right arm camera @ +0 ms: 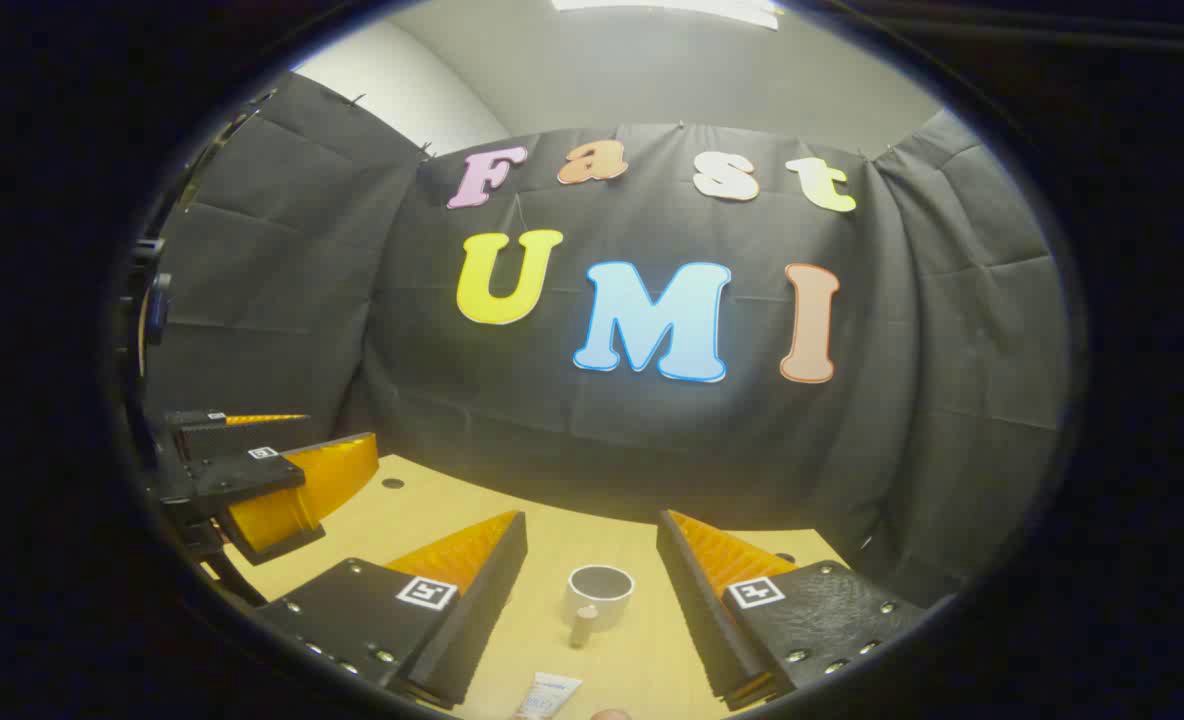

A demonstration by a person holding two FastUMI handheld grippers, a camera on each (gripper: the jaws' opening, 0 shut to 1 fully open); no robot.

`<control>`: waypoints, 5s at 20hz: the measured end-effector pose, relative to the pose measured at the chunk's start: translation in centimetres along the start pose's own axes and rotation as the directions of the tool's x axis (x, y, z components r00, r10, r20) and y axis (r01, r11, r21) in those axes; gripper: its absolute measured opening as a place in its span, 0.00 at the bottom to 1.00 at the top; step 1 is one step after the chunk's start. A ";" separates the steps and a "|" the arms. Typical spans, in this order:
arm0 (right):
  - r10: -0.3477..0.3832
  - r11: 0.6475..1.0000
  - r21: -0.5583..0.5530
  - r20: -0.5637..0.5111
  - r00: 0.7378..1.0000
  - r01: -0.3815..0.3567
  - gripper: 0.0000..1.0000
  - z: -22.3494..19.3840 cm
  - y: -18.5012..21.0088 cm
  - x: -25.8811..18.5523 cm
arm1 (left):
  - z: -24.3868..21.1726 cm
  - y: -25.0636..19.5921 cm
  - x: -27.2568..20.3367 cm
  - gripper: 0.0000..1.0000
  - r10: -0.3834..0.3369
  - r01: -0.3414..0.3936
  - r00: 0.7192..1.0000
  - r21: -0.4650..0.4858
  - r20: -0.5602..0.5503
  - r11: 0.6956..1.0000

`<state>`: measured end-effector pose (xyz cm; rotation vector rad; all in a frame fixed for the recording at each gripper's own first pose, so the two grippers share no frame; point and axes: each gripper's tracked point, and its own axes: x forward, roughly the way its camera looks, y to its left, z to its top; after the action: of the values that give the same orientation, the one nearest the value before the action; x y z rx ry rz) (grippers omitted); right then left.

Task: Put the toothbrush and toothpaste on the desktop into the cup, then pick up the cup and place it on the coaster on the desktop.

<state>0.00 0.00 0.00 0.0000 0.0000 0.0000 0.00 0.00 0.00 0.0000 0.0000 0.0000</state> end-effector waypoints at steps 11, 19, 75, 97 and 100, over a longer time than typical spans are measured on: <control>-0.045 0.999 0.015 -0.050 0.998 0.046 0.83 -2.1 -2.1 0.4 | -2.5 -0.2 2.2 0.93 -0.019 0.018 0.997 -0.004 -0.080 1.000; -0.032 0.998 0.046 -0.102 0.994 0.037 0.83 -3.3 -1.6 0.6 | -3.0 -1.9 2.9 0.94 -0.056 0.058 0.993 0.021 -0.108 0.998; 0.194 0.963 0.241 -0.930 0.312 0.120 0.84 -27.2 5.1 -4.1 | -33.9 2.9 -6.0 0.94 0.024 0.038 0.106 0.029 -0.994 0.999; 0.193 0.954 0.247 -0.940 0.281 0.169 0.27 -28.2 4.2 -5.0 | -33.4 2.9 -5.1 0.08 -0.026 0.140 0.279 0.014 -0.960 0.990; 0.197 0.954 0.254 -0.932 0.303 0.162 0.27 -28.1 4.1 -4.9 | -33.1 3.4 -5.1 0.08 -0.044 0.112 0.291 -0.011 -0.956 0.994</control>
<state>-4.90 4.10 -28.07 0.3270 1.2694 0.0241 -5.10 3.39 -33.10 0.0614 1.2718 -0.1035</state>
